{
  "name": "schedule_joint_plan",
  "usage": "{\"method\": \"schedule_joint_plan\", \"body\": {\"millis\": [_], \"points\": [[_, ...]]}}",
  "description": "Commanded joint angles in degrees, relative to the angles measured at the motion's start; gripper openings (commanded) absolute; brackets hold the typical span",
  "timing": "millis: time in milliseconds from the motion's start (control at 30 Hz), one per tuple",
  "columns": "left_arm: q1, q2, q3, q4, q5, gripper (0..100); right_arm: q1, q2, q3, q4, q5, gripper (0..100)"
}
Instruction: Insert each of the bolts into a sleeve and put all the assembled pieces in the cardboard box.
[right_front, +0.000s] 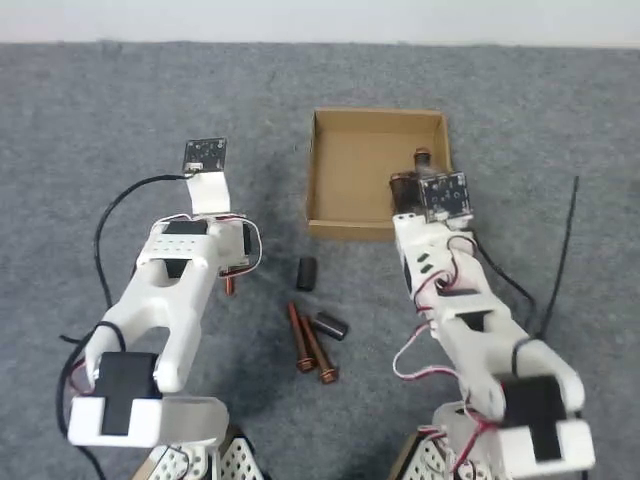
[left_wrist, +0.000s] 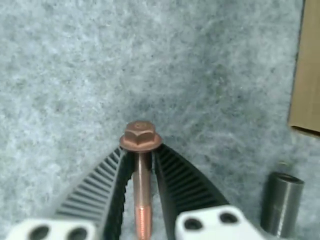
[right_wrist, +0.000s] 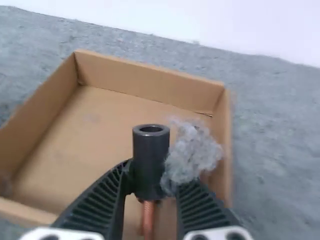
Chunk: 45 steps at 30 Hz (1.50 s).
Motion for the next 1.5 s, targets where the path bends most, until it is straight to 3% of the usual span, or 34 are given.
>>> {"method": "schedule_joint_plan", "body": {"millis": [0,633,967,1467], "points": [[0.4,-4.0,-0.6,-2.1,-0.7,1,-1.9,3.3,-8.0,-1.4,-3.7,0.7],[1.7,-4.0,-0.6,-2.5,-0.7,1,-7.2,28.4,-41.0,-1.8,-5.7,0.7],[1.7,-4.0,-0.6,-2.5,-0.7,1,-7.7,33.8,-31.6,-31.9,-5.3,0.6],[1.5,-4.0,-0.6,-2.5,-0.8,1,-14.0,32.7,-2.1,-62.6,1.4,0.6]]}}
